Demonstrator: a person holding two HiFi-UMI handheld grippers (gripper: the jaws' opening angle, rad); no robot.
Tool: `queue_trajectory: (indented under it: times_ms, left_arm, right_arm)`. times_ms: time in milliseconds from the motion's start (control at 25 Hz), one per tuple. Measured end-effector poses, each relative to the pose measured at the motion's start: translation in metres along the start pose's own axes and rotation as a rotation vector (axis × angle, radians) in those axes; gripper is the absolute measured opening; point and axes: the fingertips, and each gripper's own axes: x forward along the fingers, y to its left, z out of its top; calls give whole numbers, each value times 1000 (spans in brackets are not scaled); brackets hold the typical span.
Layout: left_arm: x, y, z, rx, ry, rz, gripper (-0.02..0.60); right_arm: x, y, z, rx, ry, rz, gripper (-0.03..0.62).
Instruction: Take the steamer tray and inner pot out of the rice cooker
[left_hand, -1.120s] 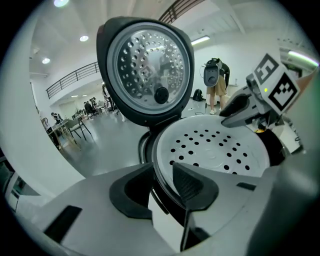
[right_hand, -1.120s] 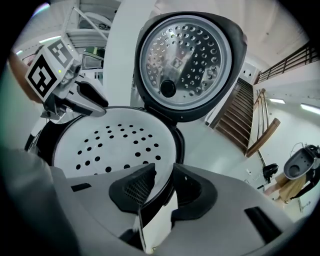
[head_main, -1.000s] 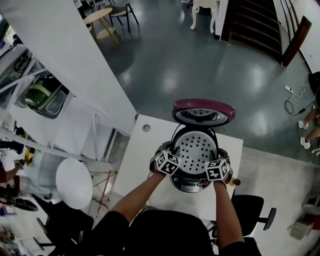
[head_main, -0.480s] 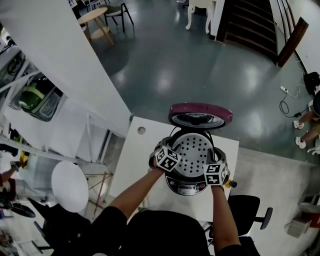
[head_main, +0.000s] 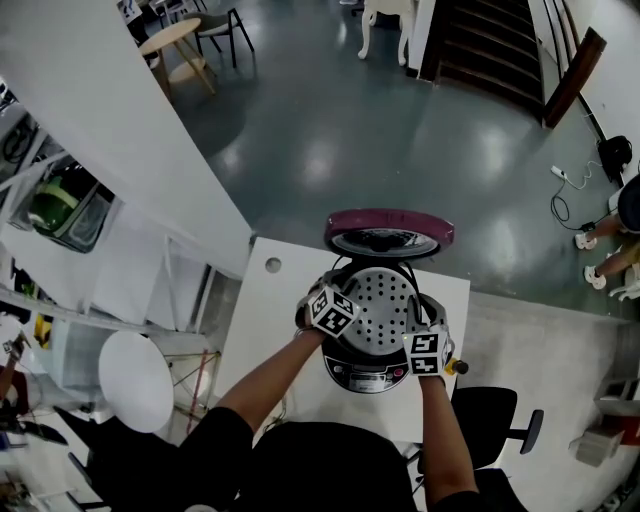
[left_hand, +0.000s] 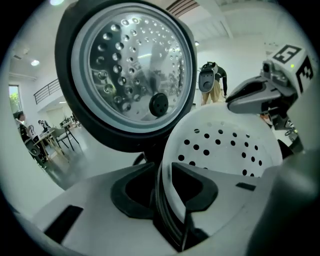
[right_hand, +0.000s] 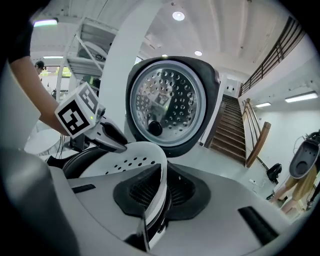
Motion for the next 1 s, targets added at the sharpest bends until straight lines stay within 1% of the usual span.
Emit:
queue_trajectory:
  times_ms: [160, 280, 360, 440, 520, 600, 720, 760, 1000]
  left_arm:
    - [3, 0, -1, 0, 11, -13, 98]
    - [4, -5, 1, 25, 17, -25, 100]
    - [4, -6, 1, 27, 21, -24, 100]
    - [3, -6, 0, 25, 25, -15, 96]
    - [1, -4, -1, 28, 31, -5, 77]
    - [-1, -2, 0, 33, 35, 1, 75]
    - [-5, -1, 5, 34, 20, 7, 69]
    - [-7, -1, 8, 31, 10, 9, 47]
    - [-23, -2, 21, 6, -38, 17, 38]
  right_arm:
    - [-3, 1, 6, -3, -26, 6, 25]
    - [-6, 2, 11, -54, -57, -1, 25]
    - [-9, 5, 17, -83, -83, -1, 25]
    - [-12, 7, 20, -80, -96, 2, 23]
    - [-14, 10, 21, -70, -101, 6, 21]
    - [-16, 11, 25, -65, -105, 9, 21]
    - [-19, 12, 29, -64, -118, 7, 20]
    - [-20, 12, 29, -62, -123, 5, 20]
    - [-31, 4, 38, -37, -141, -13, 15]
